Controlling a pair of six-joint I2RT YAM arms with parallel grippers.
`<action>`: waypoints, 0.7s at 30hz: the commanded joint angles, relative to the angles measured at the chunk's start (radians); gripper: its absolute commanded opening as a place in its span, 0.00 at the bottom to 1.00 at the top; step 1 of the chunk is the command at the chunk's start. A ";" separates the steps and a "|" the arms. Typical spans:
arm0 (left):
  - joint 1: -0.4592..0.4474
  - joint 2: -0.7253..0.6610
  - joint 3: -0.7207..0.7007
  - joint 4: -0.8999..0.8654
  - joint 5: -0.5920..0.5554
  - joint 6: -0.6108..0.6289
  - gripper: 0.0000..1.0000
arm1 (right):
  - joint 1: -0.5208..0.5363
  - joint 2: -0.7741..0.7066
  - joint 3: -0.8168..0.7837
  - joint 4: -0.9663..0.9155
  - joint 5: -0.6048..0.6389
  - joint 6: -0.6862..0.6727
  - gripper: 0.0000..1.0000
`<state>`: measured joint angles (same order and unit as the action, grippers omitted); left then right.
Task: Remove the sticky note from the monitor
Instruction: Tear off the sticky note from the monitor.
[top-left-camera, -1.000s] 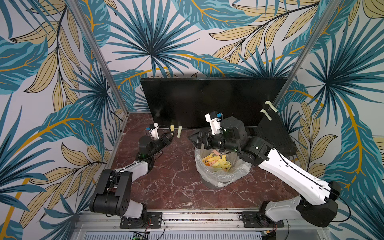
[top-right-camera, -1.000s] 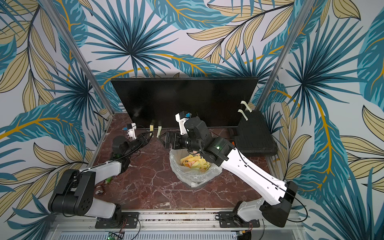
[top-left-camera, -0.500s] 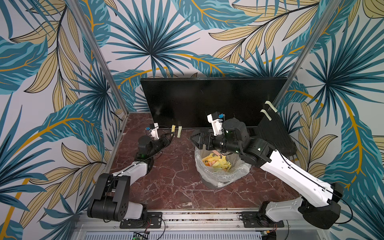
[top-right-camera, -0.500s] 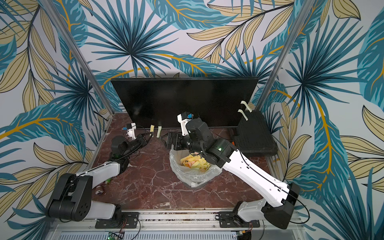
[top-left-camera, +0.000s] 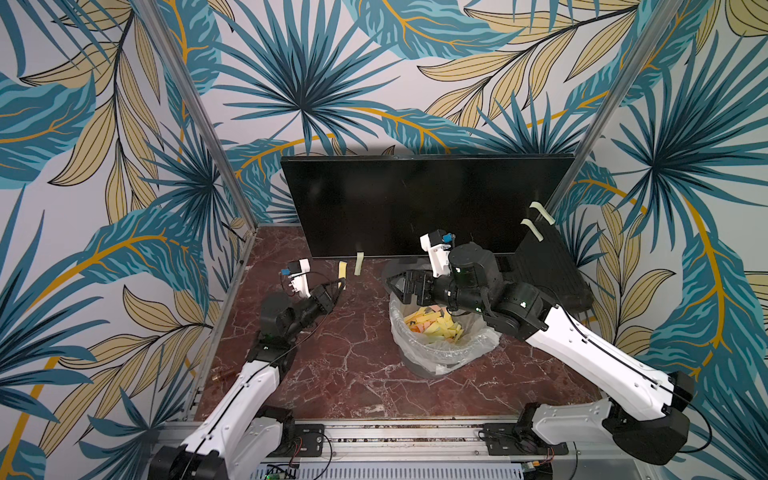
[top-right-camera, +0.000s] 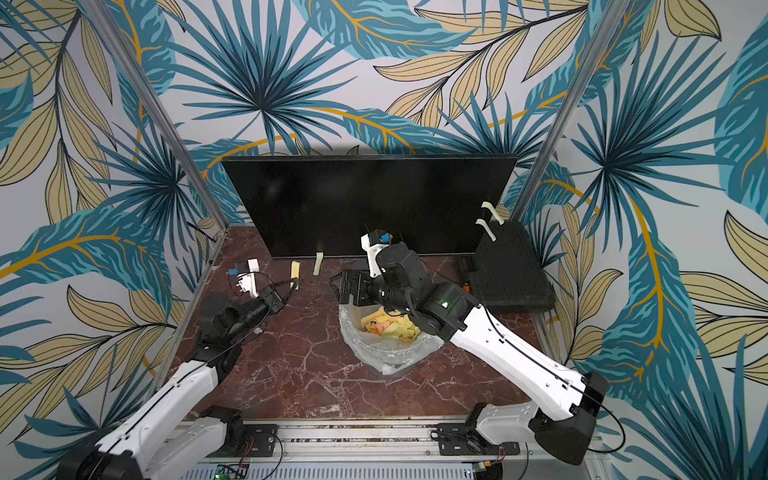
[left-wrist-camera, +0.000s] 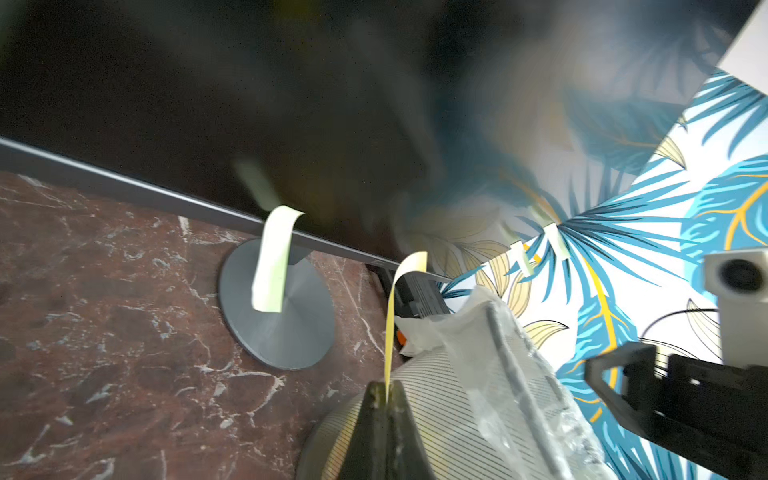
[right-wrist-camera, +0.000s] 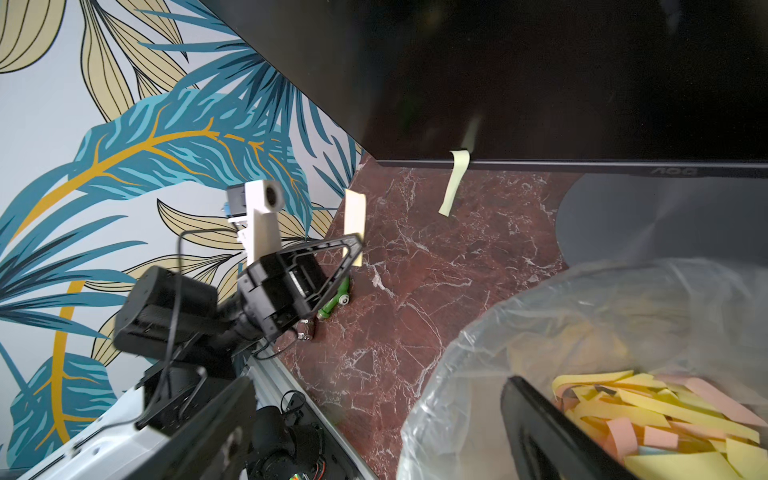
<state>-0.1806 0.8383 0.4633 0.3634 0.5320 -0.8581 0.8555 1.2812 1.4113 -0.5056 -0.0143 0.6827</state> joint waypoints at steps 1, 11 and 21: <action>-0.045 -0.125 0.052 -0.257 -0.066 0.073 0.00 | 0.003 -0.044 -0.033 -0.018 0.037 -0.023 0.95; -0.318 -0.161 0.205 -0.381 -0.256 0.132 0.00 | 0.002 -0.162 -0.097 -0.074 0.098 -0.018 0.95; -0.680 0.158 0.449 -0.358 -0.468 0.287 0.00 | 0.002 -0.317 -0.170 -0.172 0.206 0.013 0.96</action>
<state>-0.8074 0.9318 0.8474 0.0086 0.1516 -0.6487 0.8555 0.9936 1.2720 -0.6216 0.1371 0.6823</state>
